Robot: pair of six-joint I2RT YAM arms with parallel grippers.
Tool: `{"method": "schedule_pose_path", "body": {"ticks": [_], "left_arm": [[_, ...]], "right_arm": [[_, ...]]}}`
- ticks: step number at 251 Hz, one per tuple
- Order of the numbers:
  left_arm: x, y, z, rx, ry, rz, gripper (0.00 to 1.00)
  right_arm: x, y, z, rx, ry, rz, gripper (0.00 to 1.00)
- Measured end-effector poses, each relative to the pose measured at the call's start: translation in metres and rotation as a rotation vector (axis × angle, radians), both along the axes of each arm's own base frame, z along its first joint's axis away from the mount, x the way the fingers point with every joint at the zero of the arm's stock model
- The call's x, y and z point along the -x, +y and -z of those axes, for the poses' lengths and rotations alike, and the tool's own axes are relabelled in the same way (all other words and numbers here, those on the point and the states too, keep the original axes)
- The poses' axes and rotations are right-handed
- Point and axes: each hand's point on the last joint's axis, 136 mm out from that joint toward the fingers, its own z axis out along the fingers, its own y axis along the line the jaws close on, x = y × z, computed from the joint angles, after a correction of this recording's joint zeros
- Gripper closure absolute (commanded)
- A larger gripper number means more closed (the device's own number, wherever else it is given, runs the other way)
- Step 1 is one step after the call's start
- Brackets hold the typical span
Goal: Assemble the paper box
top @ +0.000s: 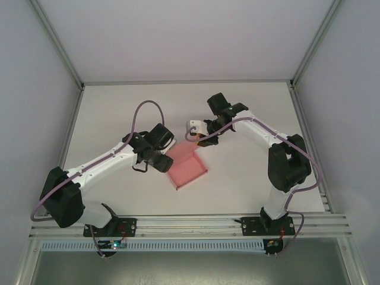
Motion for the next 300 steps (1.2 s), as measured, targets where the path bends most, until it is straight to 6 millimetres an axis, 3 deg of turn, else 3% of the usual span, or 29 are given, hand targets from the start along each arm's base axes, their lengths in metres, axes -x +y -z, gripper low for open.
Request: {"method": "schedule_pose_path", "body": {"ticks": [34,68,110,176,234,300], "left_arm": [[-0.004,-0.002,-0.004,0.001,-0.006,-0.005,0.71],[-0.017,-0.004,-0.012,-0.009,-0.039,-0.032,1.00],[-0.040,-0.005,-0.017,-0.047,-0.090,-0.094,1.00],[-0.087,-0.010,-0.030,-0.057,-0.224,-0.268,1.00],[-0.118,-0.005,-0.029,0.017,-0.283,-0.486,1.00],[-0.140,0.001,-0.008,0.133,-0.289,-0.653,1.00]], "right_arm": [[-0.003,0.001,0.001,-0.006,0.004,0.034,0.99],[-0.008,-0.001,0.003,-0.025,-0.014,0.125,0.99],[-0.016,-0.006,-0.002,-0.069,-0.037,0.301,1.00],[-0.062,-0.005,-0.020,-0.212,-0.071,0.735,1.00],[-0.082,0.002,-0.026,-0.347,-0.052,1.037,1.00],[-0.089,0.010,-0.007,-0.440,0.036,1.146,1.00]]}}
